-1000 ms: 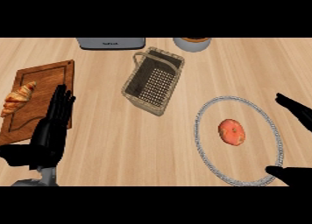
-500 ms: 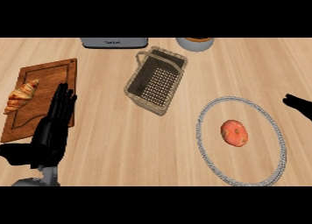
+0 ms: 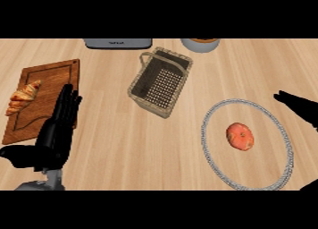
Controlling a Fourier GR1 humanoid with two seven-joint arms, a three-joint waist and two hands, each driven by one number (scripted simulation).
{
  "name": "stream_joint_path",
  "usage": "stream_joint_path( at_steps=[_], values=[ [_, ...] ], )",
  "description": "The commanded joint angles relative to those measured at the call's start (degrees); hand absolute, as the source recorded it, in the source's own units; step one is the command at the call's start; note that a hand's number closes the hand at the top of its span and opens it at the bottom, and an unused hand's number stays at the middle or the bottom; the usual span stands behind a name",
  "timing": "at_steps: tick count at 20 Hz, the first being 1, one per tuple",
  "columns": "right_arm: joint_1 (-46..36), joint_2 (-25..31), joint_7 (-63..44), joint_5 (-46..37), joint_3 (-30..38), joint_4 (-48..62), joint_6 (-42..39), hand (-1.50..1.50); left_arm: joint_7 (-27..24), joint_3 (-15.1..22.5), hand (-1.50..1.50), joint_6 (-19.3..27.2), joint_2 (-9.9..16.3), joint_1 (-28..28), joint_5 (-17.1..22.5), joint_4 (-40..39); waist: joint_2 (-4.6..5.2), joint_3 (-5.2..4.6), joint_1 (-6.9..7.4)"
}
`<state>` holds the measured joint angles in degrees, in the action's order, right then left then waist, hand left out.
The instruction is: Pick the squash from the placemat and place it in the basket
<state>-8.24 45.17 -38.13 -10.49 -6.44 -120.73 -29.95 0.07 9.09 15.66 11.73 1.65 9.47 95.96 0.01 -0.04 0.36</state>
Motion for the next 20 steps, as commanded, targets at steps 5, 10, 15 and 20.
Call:
stream_joint_path(
  at_steps=[5, 10, 15, 20],
  values=[
    [3.5, -8.9, 1.6, -12.7, -5.5, 1.5, 1.0, -1.50, 3.3, -3.5, 0.00, -2.2, 1.1, 1.2, -0.2, 1.3, -0.04, 0.05, -0.32],
    [4.8, -10.7, 14.3, -17.5, -2.5, 11.6, 2.5, -1.50, -2.6, -1.7, 0.00, -2.3, -3.1, 0.7, -3.2, -3.9, 0.03, 0.05, -0.34],
    [1.6, -16.4, 15.0, -22.3, -4.6, 14.3, 2.5, -1.50, -1.8, -4.0, 0.00, -3.6, -2.8, -1.6, -2.9, -1.2, -0.01, 0.04, -0.16],
    [6.5, -19.2, 18.2, -29.1, -5.5, 13.5, 5.2, -1.50, -1.6, -6.2, 0.00, -6.7, -2.6, -0.5, -1.9, -1.8, -0.03, 0.04, -0.33]
  ],
)
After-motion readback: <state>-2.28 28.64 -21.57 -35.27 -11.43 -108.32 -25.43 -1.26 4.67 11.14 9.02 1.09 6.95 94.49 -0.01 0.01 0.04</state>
